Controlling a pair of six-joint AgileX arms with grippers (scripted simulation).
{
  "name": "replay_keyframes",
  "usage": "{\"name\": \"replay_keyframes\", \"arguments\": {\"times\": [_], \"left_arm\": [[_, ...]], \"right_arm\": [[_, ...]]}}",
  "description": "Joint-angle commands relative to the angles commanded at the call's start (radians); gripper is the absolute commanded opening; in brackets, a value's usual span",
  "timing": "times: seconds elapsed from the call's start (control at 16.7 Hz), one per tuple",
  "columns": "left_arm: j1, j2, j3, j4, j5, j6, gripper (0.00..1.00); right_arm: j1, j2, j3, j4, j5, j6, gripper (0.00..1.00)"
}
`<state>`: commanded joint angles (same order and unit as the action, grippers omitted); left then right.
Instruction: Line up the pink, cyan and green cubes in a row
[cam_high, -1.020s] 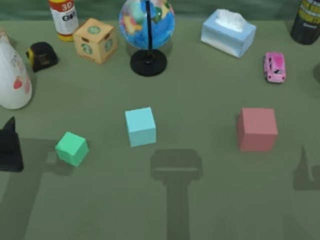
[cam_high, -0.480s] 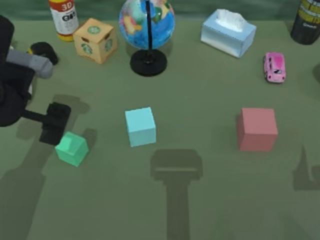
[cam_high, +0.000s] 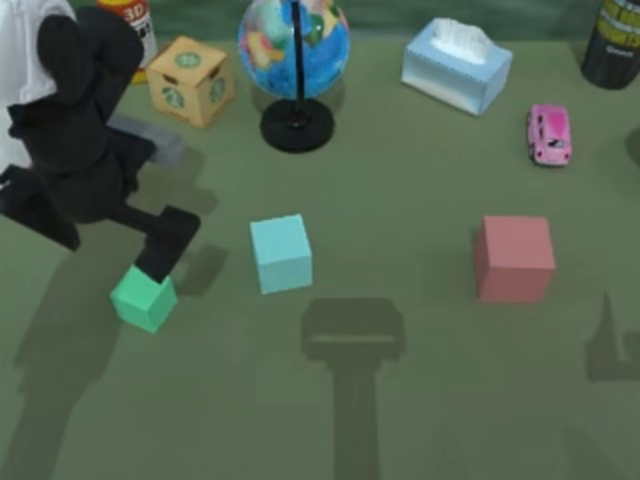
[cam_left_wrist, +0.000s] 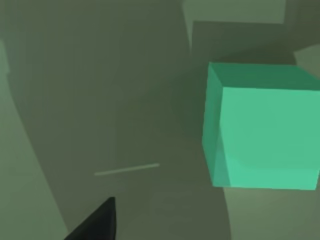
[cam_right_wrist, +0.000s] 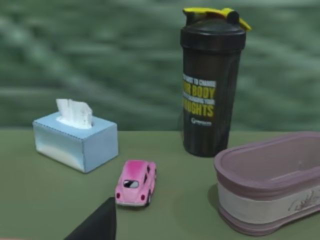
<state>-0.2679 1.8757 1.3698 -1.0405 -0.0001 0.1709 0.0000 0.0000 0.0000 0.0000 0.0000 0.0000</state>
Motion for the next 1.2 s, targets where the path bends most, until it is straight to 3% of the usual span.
{"name": "replay_keyframes", "arguments": {"times": [0.54,0.96,1.2], "left_arm": [[-0.002,0.043,0.020,-0.002,0.001,0.005,1.00],[-0.004,0.158,-0.123,0.263,0.002,0.007,1.00],[-0.004,0.181,-0.150,0.307,0.002,0.008,1.00]], "right_arm": [[0.000,0.000,0.000,0.000,0.000,0.000,1.00],[0.000,0.000,0.000,0.000,0.000,0.000,1.00],[0.000,0.000,0.000,0.000,0.000,0.000,1.00]]}}
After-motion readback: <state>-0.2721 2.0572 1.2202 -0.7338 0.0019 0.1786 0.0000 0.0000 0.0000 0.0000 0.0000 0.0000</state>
